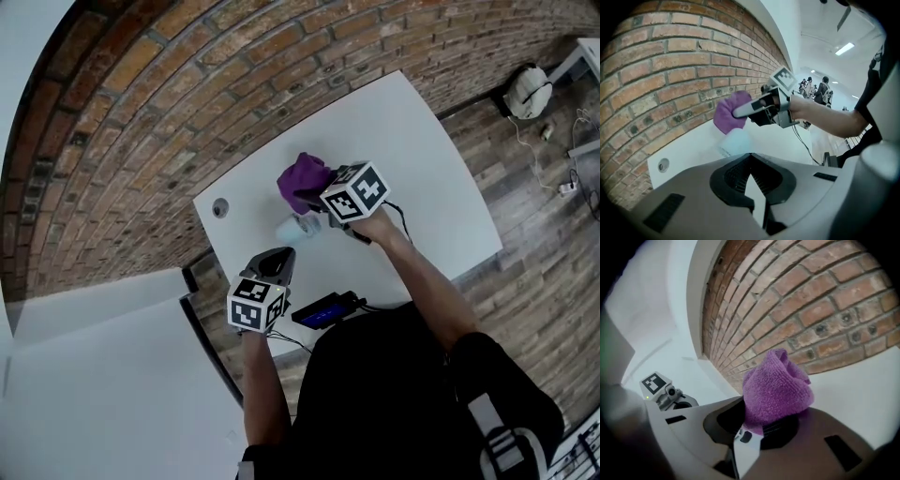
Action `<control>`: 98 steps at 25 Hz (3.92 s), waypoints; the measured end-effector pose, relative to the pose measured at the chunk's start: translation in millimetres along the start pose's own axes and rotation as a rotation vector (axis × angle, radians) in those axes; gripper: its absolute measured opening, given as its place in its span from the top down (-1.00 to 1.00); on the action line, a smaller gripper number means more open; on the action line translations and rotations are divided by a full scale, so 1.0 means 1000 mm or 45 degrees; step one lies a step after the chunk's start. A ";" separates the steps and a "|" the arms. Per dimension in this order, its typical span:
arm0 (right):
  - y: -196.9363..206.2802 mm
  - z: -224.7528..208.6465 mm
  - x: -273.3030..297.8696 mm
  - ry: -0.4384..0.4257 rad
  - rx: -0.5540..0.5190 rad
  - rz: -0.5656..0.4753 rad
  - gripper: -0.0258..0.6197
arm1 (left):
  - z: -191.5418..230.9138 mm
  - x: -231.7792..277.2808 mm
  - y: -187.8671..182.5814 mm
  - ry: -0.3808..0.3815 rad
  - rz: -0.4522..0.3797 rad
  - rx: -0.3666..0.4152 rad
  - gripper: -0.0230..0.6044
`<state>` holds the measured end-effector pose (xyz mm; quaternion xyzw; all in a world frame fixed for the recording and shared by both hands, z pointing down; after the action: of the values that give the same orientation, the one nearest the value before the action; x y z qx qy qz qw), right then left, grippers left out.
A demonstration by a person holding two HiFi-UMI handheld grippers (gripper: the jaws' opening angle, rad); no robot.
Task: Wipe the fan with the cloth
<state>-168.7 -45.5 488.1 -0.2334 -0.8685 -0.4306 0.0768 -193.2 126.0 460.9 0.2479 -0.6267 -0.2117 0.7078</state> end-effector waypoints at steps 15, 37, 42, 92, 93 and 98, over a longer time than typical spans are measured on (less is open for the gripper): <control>0.050 0.040 0.002 -0.124 0.080 0.263 0.72 | 0.048 0.006 -0.004 -0.193 -0.006 -0.064 0.92; 0.023 -0.010 0.042 -0.225 0.299 -0.024 0.72 | 0.038 0.008 -0.029 -0.282 0.100 0.247 0.93; 0.073 -0.036 0.056 -0.083 0.337 0.190 0.72 | 0.036 0.005 -0.028 -0.262 0.104 0.211 0.93; 0.094 -0.041 0.027 0.218 0.174 0.407 0.72 | 0.040 0.006 -0.021 -0.224 -0.044 0.098 0.93; 0.084 -0.043 0.027 0.206 0.181 0.320 0.72 | 0.041 0.006 -0.021 -0.227 -0.048 0.101 0.93; 0.049 -0.065 0.079 0.058 0.327 0.154 0.72 | 0.041 0.006 -0.022 -0.231 -0.061 0.099 0.93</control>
<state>-219.8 -44.0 589.2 -0.2637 -0.8988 -0.3156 0.1516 -232.6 101.3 456.0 0.2699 -0.6898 -0.2255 0.6328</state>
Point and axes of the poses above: the fingertips, and each gripper's own axes: x forward along the fingers, z to its left, y out of its underside, the point moved 6 cm from there along -x, backward along the fingers, and after that the axes turned 4 degrees about -y, right-handed, at the moved point
